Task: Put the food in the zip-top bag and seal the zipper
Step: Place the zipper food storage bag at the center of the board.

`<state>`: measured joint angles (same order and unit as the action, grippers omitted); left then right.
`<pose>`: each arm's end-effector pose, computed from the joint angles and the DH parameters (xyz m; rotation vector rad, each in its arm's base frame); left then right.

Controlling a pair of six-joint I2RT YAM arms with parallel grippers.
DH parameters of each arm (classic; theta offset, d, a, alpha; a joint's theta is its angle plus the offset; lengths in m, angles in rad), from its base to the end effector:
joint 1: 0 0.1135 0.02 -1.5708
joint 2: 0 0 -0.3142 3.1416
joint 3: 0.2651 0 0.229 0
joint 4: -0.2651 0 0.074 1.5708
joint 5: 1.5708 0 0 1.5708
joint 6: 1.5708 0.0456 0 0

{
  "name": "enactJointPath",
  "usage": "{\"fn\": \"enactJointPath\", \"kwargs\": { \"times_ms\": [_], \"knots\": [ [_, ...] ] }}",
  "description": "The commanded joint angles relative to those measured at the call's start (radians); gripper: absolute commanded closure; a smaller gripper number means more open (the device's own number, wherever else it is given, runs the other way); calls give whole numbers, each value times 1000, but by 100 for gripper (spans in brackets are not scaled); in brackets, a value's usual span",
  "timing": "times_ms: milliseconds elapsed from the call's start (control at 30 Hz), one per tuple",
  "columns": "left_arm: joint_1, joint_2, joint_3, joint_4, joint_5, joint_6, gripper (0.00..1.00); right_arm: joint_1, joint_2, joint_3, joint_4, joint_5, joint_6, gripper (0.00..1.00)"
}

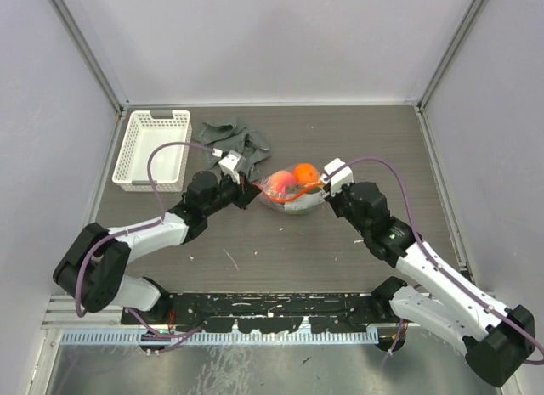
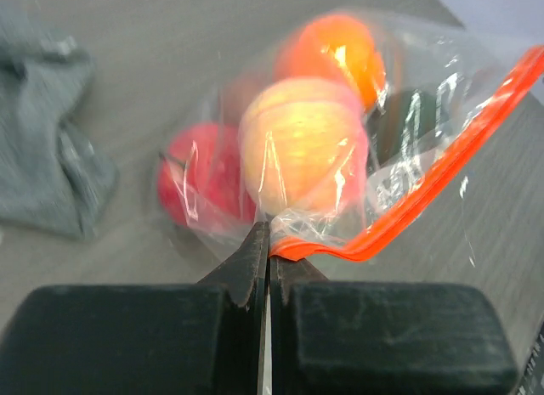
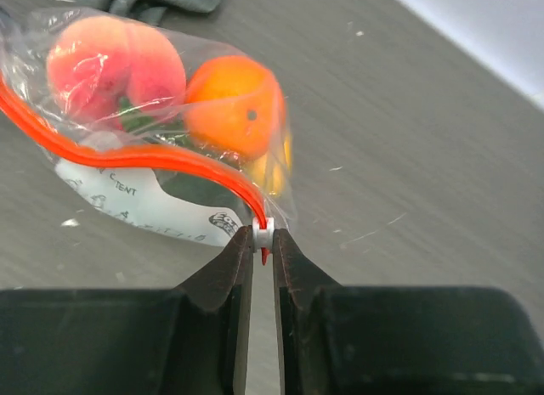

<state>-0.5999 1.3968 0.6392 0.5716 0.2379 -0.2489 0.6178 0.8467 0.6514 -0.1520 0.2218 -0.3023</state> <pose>0.2281 -0.1690 0.2928 0.4945 1.7574 -0.8183 0.1295 0.0797 0.3245 -0.7119 1.7716 0.0004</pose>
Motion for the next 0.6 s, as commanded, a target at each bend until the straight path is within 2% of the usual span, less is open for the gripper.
{"fn": "enactJointPath", "kwargs": {
  "times_ms": [0,200,333,400,467,567],
  "knots": [
    [4,-85,-99,29,57,-128,100,-1,-123,-37,-1,-135,244,99],
    [3,-247,-228,-79,47,-237,100,-1,-297,-121,-42,-284,469,97],
    [3,-382,-299,-177,11,-285,94,-1,-406,-190,-56,-330,593,96],
    [3,-450,-325,-225,0,-312,88,-1,-451,-215,-71,-343,638,92],
    [3,-520,-350,-260,-10,-339,78,-1,-489,-235,-86,-350,664,87],
    [3,-621,-366,-341,-25,-372,68,-2,-541,-262,-98,-353,686,73]
  ]
}}
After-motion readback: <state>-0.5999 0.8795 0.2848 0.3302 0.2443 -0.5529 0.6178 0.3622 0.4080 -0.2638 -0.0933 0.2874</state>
